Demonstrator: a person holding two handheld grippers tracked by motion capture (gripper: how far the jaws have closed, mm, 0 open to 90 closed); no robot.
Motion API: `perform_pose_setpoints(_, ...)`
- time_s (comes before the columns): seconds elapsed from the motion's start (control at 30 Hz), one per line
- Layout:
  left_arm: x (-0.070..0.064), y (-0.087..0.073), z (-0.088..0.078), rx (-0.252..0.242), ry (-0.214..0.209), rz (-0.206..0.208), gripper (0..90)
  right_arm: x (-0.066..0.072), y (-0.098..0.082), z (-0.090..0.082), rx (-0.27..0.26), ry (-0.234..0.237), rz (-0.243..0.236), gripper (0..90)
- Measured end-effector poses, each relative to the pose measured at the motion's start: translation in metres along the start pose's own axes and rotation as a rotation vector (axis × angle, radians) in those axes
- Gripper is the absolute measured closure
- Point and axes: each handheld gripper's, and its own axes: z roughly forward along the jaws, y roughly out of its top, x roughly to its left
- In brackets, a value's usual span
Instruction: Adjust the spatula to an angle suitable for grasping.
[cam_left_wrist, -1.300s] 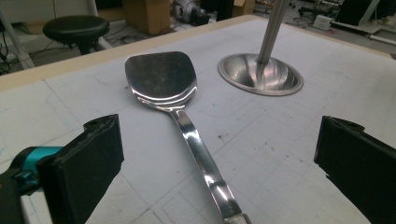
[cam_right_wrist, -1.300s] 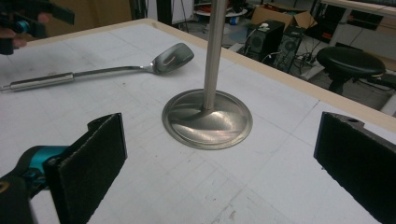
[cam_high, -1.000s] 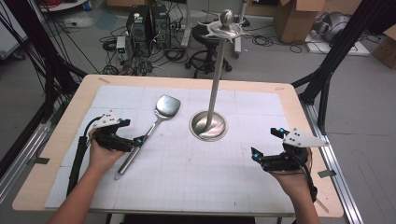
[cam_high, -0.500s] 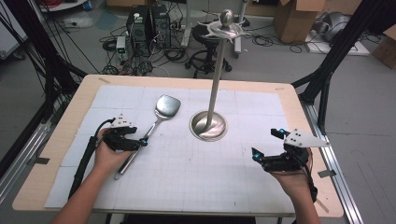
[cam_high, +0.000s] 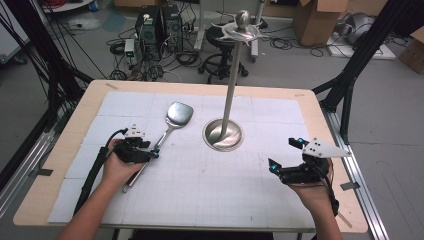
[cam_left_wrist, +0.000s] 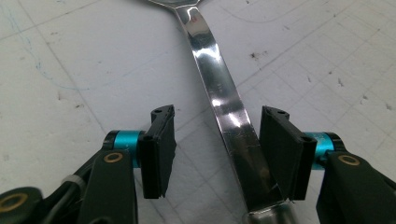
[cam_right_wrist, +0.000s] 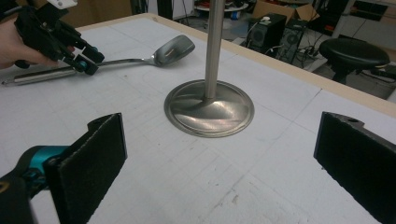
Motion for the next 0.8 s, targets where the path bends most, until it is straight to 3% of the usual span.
perform_pose_setpoints(0.2,-0.005,0.002,0.0,0.024,0.031,0.012,48.4,0.0,0.0,0.001,0.003,0.008,-0.003,1.3)
perform_pose_setpoints(0.43,-0.009,0.004,-0.002,0.041,0.007,0.031,61.5,0.0,0.0,0.002,0.004,0.01,-0.003,1.3)
perform_pose_setpoints(0.8,-0.012,0.006,-0.003,0.067,0.018,-0.002,66.0,0.0,-0.001,0.005,0.014,0.013,-0.008,1.3)
